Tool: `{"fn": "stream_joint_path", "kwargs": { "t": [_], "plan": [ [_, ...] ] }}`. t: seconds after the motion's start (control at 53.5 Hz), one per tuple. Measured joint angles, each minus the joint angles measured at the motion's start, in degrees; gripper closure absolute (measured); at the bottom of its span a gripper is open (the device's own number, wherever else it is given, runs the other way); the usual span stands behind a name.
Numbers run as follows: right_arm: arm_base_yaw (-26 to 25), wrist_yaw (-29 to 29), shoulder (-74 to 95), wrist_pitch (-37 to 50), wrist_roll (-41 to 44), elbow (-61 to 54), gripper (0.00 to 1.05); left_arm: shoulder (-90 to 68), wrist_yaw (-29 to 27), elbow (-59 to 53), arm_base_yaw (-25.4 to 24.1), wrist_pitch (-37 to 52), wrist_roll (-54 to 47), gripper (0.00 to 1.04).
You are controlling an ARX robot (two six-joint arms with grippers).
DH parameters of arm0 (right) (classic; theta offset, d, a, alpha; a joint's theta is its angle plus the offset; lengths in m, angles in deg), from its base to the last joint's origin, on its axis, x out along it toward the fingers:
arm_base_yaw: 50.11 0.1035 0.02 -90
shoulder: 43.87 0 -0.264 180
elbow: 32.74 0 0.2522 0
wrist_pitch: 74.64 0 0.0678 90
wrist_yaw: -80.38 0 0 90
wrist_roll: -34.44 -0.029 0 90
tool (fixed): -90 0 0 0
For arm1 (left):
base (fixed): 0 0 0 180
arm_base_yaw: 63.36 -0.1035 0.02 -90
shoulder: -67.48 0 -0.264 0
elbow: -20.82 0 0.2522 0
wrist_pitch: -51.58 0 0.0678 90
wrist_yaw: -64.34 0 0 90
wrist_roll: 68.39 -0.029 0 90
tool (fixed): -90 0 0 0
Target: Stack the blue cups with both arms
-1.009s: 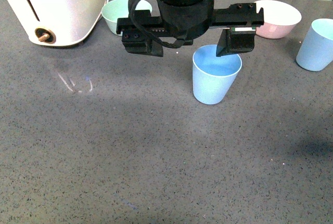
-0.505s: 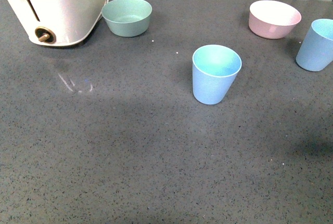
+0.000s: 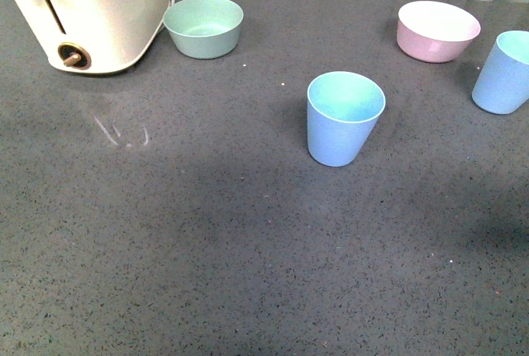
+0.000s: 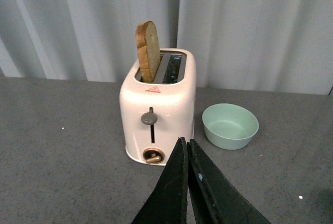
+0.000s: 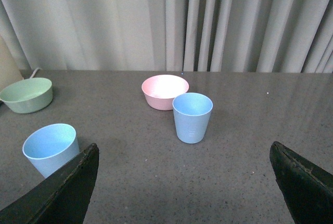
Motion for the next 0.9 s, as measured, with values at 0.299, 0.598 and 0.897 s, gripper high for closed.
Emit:
{"fn": "stream_joint_path", "kwargs": {
  "t": [0.299, 0.598, 0.897],
  "plan": [
    [0.00, 0.02, 0.00, 0.00, 0.00, 0.00, 0.09, 10.91, 5.29, -8.02, -5.86, -2.73, -0.13, 1.03],
    [0.00, 0.02, 0.00, 0.00, 0.00, 0.00, 0.09, 24.68, 13.49, -13.64, -12.92, -10.95, -0.24, 1.03],
    [0.00, 0.02, 0.00, 0.00, 0.00, 0.00, 0.09, 33.38, 14.49, -16.13, -15.19, -16.50, -0.24, 1.03]
  ]
}}
